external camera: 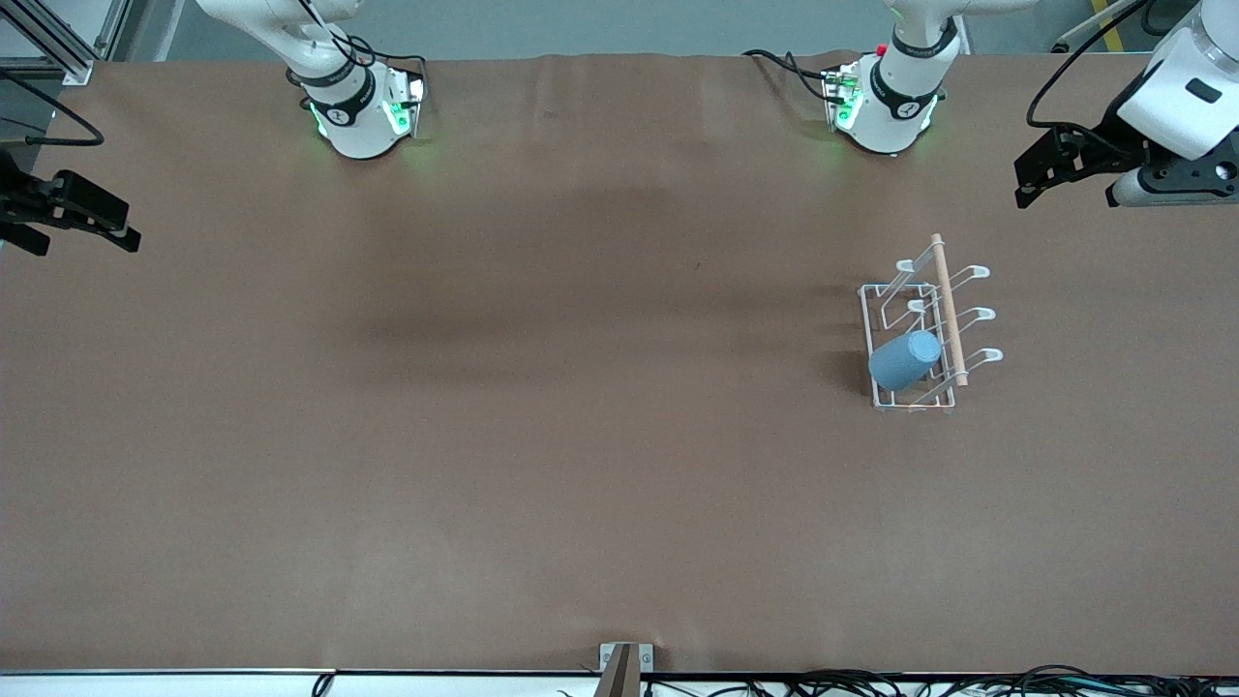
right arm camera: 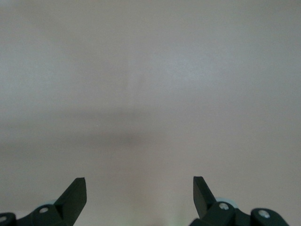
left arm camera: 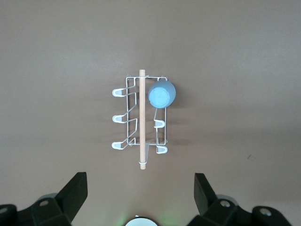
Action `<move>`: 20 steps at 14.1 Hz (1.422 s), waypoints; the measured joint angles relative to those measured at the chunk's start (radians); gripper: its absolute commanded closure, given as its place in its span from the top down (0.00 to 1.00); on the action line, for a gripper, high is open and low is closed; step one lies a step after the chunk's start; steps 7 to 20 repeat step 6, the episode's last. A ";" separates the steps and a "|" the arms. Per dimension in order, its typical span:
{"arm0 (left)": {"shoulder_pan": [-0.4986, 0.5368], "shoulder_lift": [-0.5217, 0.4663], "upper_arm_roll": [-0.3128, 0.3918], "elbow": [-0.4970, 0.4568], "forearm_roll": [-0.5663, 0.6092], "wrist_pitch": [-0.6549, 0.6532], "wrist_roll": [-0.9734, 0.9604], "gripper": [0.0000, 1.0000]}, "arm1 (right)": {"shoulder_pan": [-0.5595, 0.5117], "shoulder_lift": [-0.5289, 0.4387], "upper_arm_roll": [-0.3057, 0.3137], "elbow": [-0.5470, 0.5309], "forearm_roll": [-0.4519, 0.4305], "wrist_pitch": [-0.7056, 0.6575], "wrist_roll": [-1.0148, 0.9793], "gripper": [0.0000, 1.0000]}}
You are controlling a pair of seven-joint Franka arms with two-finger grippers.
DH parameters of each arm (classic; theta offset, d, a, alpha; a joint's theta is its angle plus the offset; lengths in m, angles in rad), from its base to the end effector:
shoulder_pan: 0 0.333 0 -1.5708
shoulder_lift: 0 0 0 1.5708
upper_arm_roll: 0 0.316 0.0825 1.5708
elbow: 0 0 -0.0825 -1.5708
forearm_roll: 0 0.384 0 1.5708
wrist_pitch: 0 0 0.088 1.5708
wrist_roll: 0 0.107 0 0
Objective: Hang cup on cup holder
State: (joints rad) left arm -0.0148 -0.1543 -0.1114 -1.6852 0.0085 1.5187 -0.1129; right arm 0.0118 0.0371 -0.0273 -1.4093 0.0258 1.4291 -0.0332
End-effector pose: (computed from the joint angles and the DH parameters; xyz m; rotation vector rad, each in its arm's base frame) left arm 0.4959 -0.0667 0.6471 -3.1145 0.0179 0.0156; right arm 0.5511 -0.0051 0.6668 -3.1163 -0.0329 0.0260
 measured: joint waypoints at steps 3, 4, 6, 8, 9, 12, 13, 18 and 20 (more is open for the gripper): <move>0.004 0.001 0.000 0.001 0.000 0.005 0.001 1.00 | 0.000 0.000 0.000 0.000 0.000 0.000 0.000 1.00; 0.004 0.003 0.000 0.004 0.000 0.009 0.001 1.00 | 0.000 0.000 0.000 0.000 0.000 0.000 0.000 1.00; 0.004 0.013 0.000 0.016 0.000 0.013 0.001 1.00 | 0.000 0.000 -0.001 -0.001 0.000 0.000 0.000 1.00; 0.004 0.013 0.000 0.016 0.000 0.013 0.001 1.00 | 0.000 0.000 -0.001 -0.001 0.000 0.000 0.000 1.00; 0.004 0.013 0.000 0.016 0.000 0.013 0.001 1.00 | 0.000 0.000 -0.001 -0.001 0.000 0.000 0.000 1.00; 0.004 0.013 0.000 0.016 0.000 0.013 0.001 1.00 | 0.000 0.000 -0.001 -0.001 0.000 0.000 0.000 1.00; 0.004 0.013 0.000 0.016 0.000 0.013 0.001 1.00 | 0.000 0.000 -0.001 -0.001 0.000 0.000 0.000 1.00; 0.004 0.013 0.000 0.016 0.000 0.013 0.001 1.00 | 0.000 0.000 -0.001 -0.001 0.000 0.000 0.000 1.00; 0.004 0.013 0.000 0.016 0.000 0.013 0.001 1.00 | 0.000 0.000 -0.001 -0.001 0.000 0.000 0.000 1.00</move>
